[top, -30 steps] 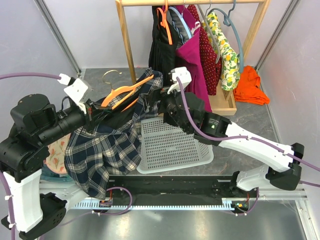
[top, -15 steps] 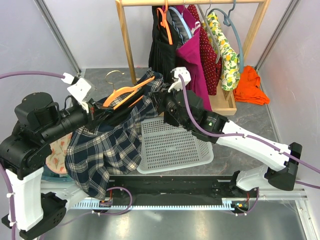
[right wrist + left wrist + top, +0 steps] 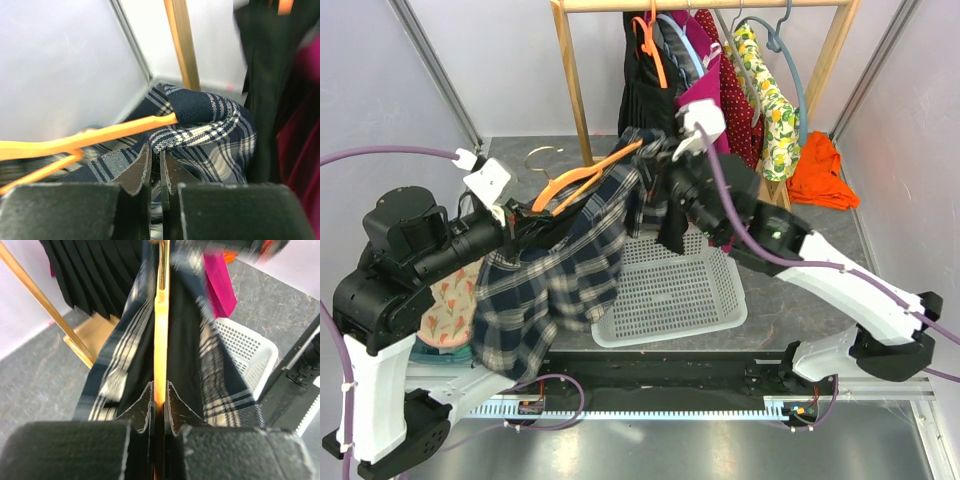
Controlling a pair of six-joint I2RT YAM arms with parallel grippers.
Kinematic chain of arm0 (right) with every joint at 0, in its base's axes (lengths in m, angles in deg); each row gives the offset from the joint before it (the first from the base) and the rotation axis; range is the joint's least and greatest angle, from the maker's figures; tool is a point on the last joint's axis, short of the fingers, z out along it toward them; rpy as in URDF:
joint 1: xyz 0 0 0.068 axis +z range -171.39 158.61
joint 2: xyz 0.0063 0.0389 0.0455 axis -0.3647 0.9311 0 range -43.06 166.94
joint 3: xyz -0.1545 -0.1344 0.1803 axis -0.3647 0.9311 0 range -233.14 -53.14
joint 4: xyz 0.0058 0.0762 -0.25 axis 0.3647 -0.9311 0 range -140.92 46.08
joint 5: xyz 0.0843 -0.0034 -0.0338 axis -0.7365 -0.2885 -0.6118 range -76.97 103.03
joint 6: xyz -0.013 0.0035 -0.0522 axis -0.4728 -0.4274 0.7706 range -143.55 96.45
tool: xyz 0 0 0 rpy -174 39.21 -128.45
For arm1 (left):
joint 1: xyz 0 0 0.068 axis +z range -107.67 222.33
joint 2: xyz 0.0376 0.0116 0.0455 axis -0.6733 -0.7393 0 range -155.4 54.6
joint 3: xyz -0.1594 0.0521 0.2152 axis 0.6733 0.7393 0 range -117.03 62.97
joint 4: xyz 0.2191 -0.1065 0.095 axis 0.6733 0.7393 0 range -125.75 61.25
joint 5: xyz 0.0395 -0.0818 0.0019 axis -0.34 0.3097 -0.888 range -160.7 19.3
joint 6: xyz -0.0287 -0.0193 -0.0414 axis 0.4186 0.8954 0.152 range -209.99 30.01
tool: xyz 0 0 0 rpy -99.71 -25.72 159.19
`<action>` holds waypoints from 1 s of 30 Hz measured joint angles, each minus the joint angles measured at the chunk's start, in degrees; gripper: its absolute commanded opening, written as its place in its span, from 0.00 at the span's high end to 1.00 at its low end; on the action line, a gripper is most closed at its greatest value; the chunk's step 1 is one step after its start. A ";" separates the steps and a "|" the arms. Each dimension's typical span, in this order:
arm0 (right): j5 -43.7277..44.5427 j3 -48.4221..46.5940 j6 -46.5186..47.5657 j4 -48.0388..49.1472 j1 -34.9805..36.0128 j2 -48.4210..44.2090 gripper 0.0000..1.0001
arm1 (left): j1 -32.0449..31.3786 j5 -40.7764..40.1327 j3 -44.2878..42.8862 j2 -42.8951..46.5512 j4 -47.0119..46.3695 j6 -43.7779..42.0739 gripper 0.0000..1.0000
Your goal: Remove the skirt from the hanger
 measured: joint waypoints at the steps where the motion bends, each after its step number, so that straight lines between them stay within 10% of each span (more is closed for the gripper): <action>1: 0.50 -2.80 1.46 -1.40 0.26 0.04 1.00 | -0.13 0.02 0.37 0.02 -0.81 -0.28 0.98; 20: 3.96 -8.87 11.34 -8.22 4.09 -1.70 1.00 | -0.59 -0.85 7.50 -1.03 -3.39 -6.86 0.98; 30: 9.33 -38.82 17.55 -14.86 17.31 20.11 1.00 | -4.15 0.76 -4.59 -11.54 -0.74 -6.71 0.98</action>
